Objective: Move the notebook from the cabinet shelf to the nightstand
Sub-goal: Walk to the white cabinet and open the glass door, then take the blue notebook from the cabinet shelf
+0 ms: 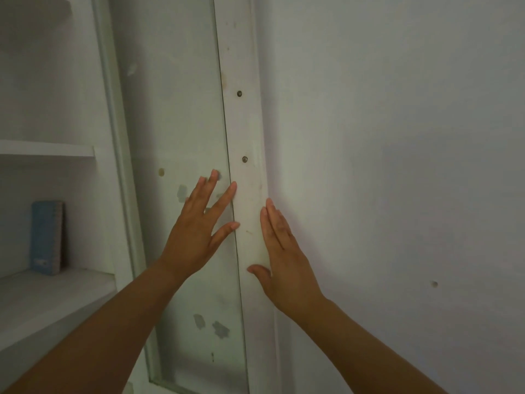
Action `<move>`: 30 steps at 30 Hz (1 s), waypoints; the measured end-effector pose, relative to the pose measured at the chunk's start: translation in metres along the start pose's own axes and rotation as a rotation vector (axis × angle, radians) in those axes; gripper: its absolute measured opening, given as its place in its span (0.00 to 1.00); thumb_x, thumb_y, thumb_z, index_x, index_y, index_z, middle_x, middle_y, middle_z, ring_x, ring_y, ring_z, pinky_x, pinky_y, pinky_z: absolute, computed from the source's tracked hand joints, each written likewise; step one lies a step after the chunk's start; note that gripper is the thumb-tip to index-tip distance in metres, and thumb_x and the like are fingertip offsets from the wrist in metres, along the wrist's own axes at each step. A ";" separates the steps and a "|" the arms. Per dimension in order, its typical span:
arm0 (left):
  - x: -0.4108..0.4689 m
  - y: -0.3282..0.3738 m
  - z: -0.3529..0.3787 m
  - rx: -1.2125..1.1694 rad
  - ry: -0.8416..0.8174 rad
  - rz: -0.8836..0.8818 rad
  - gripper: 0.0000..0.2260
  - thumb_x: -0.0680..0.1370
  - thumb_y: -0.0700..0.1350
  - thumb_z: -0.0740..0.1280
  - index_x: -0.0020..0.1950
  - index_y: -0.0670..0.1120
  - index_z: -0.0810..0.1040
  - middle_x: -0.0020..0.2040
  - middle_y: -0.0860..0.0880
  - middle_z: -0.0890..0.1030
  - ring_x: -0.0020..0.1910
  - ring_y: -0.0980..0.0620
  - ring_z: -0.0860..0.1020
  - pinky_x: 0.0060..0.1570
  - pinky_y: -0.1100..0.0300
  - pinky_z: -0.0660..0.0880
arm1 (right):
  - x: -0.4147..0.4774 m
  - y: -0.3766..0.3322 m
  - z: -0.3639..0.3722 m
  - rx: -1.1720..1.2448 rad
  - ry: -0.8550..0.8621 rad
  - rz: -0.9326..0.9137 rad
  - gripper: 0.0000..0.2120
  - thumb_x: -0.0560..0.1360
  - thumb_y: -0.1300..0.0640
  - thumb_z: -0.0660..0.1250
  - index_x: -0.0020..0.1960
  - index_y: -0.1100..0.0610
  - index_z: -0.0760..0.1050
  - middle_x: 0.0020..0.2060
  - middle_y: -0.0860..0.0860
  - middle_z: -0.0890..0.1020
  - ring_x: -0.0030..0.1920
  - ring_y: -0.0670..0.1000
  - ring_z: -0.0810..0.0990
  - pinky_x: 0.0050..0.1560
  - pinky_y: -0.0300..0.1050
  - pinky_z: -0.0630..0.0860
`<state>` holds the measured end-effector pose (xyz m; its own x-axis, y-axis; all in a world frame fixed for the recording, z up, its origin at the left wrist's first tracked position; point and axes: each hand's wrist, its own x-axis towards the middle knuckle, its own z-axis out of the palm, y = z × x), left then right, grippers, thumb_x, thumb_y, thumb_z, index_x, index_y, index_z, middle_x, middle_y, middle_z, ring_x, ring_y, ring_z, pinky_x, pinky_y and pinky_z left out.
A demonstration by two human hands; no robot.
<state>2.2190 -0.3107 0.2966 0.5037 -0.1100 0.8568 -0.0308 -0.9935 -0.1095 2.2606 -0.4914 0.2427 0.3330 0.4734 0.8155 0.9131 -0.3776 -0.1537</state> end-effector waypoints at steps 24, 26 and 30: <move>-0.092 -0.064 -0.091 -0.069 -0.246 -0.157 0.25 0.75 0.66 0.47 0.71 0.64 0.54 0.72 0.54 0.66 0.70 0.55 0.64 0.69 0.43 0.60 | 0.018 -0.101 0.031 0.268 0.233 -0.040 0.23 0.74 0.54 0.65 0.67 0.52 0.66 0.64 0.49 0.72 0.64 0.42 0.66 0.63 0.24 0.54; -0.106 -0.083 -0.105 -0.036 -0.250 -0.174 0.24 0.76 0.64 0.48 0.71 0.61 0.58 0.69 0.54 0.70 0.67 0.55 0.68 0.67 0.43 0.63 | 0.024 -0.120 0.046 0.310 0.197 -0.032 0.23 0.74 0.54 0.66 0.68 0.52 0.66 0.64 0.49 0.72 0.64 0.43 0.66 0.64 0.28 0.56; -0.132 -0.119 -0.135 0.039 -0.246 -0.188 0.23 0.76 0.62 0.50 0.71 0.59 0.61 0.66 0.54 0.72 0.64 0.55 0.70 0.62 0.56 0.66 | 0.035 -0.157 0.080 0.371 0.121 -0.034 0.24 0.74 0.51 0.64 0.68 0.53 0.66 0.65 0.49 0.71 0.65 0.48 0.68 0.63 0.36 0.62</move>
<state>2.0394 -0.1823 0.2648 0.6911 0.0908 0.7170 0.1136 -0.9934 0.0163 2.1482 -0.3516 0.2507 0.2912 0.3753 0.8799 0.9535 -0.0389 -0.2990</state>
